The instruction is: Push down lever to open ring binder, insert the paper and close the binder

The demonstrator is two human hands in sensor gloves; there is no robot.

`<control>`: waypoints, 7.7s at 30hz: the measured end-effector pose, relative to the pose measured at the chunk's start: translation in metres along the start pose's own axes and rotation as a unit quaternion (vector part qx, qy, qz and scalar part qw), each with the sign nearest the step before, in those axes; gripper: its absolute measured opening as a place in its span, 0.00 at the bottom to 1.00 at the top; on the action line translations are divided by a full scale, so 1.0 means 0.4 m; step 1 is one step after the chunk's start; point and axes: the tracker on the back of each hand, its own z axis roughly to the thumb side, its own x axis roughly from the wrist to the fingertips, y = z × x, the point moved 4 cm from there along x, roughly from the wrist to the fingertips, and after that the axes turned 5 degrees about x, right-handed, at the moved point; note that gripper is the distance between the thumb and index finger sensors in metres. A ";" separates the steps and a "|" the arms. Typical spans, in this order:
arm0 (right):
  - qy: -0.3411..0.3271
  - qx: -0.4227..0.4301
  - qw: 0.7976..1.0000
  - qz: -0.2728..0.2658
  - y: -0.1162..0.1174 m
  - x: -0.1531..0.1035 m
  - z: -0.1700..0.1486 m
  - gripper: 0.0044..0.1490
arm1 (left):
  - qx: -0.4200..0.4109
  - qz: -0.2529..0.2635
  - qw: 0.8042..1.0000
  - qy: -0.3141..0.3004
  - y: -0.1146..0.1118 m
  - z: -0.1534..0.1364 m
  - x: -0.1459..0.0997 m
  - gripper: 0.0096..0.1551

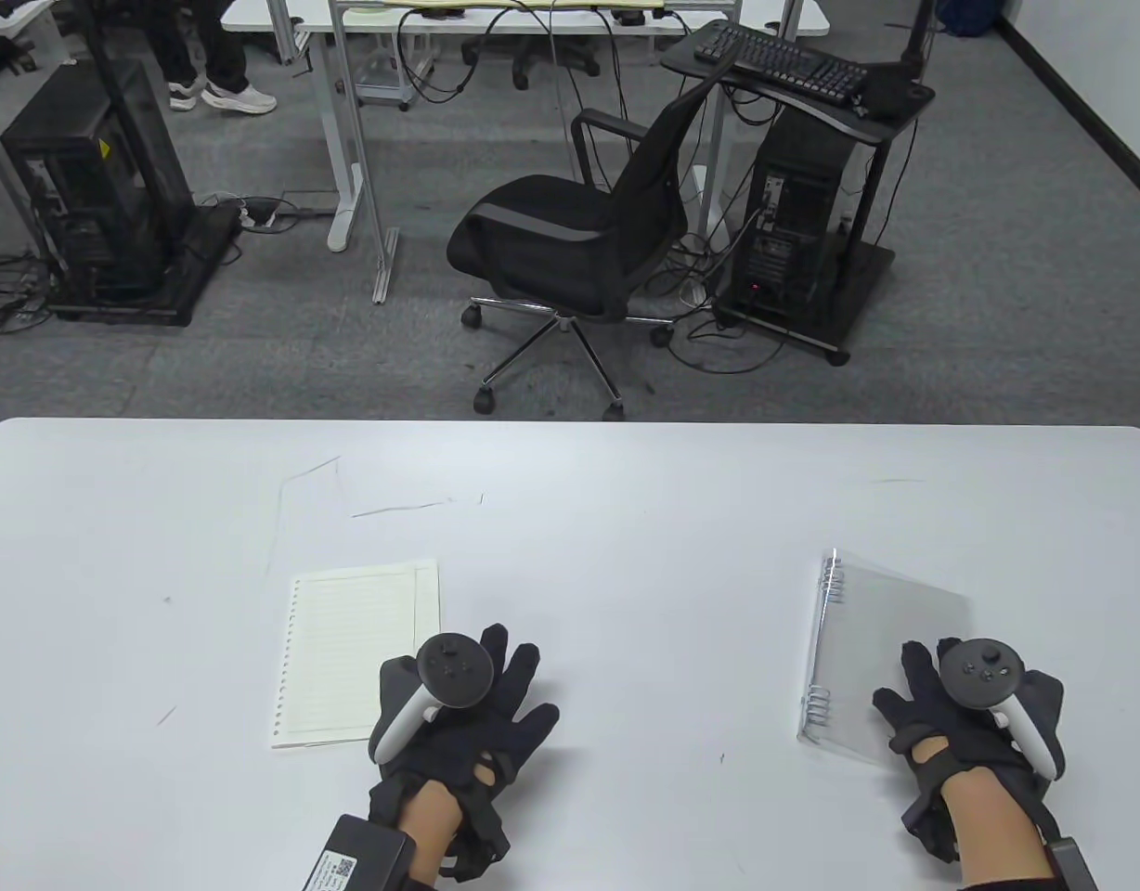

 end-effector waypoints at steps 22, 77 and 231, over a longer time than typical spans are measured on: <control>0.158 -0.029 0.986 -0.032 -0.009 0.014 -0.094 0.65 | -0.002 -0.010 1.000 0.016 -0.009 -0.021 0.005 0.44; -0.099 0.320 0.942 0.021 0.076 -0.122 0.199 0.29 | 0.004 -0.022 0.999 0.027 -0.019 -0.018 0.010 0.44; -0.087 -0.253 0.962 0.053 0.235 -0.087 0.268 0.52 | 0.156 -0.015 0.984 -0.086 -0.084 0.172 -0.034 0.41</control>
